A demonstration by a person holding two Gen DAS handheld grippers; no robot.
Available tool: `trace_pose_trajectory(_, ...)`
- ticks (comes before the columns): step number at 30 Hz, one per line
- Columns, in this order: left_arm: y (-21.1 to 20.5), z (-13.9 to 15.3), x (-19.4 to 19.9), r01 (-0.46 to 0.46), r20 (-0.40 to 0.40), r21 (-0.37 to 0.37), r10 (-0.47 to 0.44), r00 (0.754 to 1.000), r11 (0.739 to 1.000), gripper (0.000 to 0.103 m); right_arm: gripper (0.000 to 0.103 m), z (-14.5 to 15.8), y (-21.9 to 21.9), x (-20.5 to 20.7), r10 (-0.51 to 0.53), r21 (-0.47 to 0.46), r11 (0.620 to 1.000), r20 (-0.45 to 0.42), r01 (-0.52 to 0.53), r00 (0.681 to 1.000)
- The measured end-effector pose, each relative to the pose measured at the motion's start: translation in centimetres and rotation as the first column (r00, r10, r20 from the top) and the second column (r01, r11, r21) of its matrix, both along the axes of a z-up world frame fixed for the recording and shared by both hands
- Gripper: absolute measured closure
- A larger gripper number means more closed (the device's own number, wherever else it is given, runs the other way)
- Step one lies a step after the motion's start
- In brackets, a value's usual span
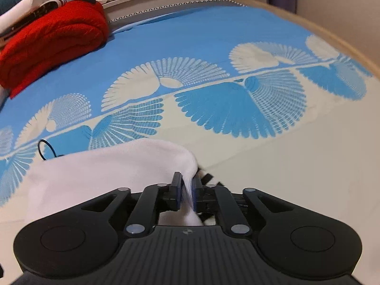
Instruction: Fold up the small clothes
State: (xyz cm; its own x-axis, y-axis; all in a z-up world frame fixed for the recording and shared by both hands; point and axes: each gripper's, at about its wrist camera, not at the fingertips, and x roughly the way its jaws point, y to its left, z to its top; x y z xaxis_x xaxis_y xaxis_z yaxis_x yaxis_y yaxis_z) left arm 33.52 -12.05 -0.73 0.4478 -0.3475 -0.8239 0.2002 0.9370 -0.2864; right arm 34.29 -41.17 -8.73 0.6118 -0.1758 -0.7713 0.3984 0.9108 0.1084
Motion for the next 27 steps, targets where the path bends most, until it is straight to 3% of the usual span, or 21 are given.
trace_pose_trajectory(2,-0.3,-0.1,-0.1,0.023,0.0,0.003,-0.023,1.0,1.0,0.055,0.066,0.1,-0.4,-0.2,-0.027,0.012,1.0,-0.003,0.027,1.0)
trace_pose_trajectory(3,-0.4,-0.1,-0.2,0.035,0.0,0.007,-0.035,0.999,0.999,0.055,0.062,0.4,-0.8,-0.4,-0.047,0.018,0.999,0.0,0.047,0.999)
trace_pose_trajectory(7,-0.7,0.0,-0.4,0.054,0.011,0.023,-0.054,0.998,0.998,0.055,0.057,3.6,-1.1,-2.3,-0.107,0.003,0.994,0.108,0.108,0.988)
trace_pose_trajectory(10,-0.5,0.1,-0.4,0.05,0.015,0.023,-0.05,0.999,0.998,0.055,0.055,6.1,-0.2,-3.9,-0.023,-0.036,0.999,0.193,0.03,0.981)
trace_pose_trajectory(13,-0.4,0.3,-0.6,0.061,0.023,0.032,-0.061,0.998,0.998,0.055,0.052,7.3,0.7,-5.3,0.113,-0.028,0.994,0.199,-0.109,0.973)
trace_pose_trajectory(17,-0.4,0.6,-1.2,0.086,0.043,0.056,-0.089,0.995,0.995,0.055,0.051,6.1,2.0,-6.7,0.32,0.021,0.946,0.079,-0.322,0.944)
trace_pose_trajectory(22,-0.6,0.3,-2.1,0.139,0.043,0.084,-0.143,0.989,0.987,0.055,0.047,0.8,2.6,-8.1,0.429,0.017,0.901,-0.183,-0.433,0.885)
trace_pose_trajectory(27,-0.7,0.2,-3.0,0.183,0.062,0.117,-0.191,0.98,0.976,0.055,0.043,0.4,0.8,-8.3,0.379,0.081,0.925,-0.154,-0.371,0.912)
